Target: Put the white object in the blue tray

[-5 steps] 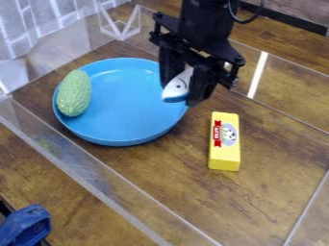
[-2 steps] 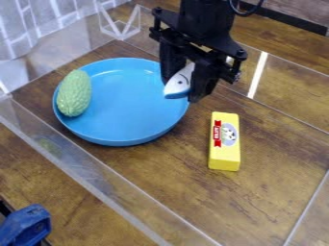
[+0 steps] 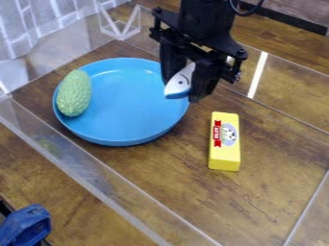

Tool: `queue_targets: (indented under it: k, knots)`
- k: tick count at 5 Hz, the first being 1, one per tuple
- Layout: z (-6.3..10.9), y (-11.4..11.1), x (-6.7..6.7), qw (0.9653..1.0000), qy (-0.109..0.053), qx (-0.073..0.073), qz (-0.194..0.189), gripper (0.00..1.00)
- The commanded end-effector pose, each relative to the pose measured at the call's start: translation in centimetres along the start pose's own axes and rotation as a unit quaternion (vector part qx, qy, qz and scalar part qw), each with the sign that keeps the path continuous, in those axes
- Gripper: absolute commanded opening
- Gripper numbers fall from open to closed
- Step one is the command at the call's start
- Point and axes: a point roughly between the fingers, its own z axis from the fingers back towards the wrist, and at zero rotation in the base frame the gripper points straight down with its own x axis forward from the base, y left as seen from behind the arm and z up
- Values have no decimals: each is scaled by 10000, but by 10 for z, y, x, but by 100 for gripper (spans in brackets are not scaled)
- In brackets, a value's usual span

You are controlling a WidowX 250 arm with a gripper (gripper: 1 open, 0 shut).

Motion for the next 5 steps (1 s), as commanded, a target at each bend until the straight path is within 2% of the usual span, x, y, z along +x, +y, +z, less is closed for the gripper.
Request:
queue_targets:
  k: [1, 5]
  knots:
    - [16, 9, 5, 9994, -295, -25, 180, 0]
    - [15, 9, 6, 9990, -309, -98, 316, 0]
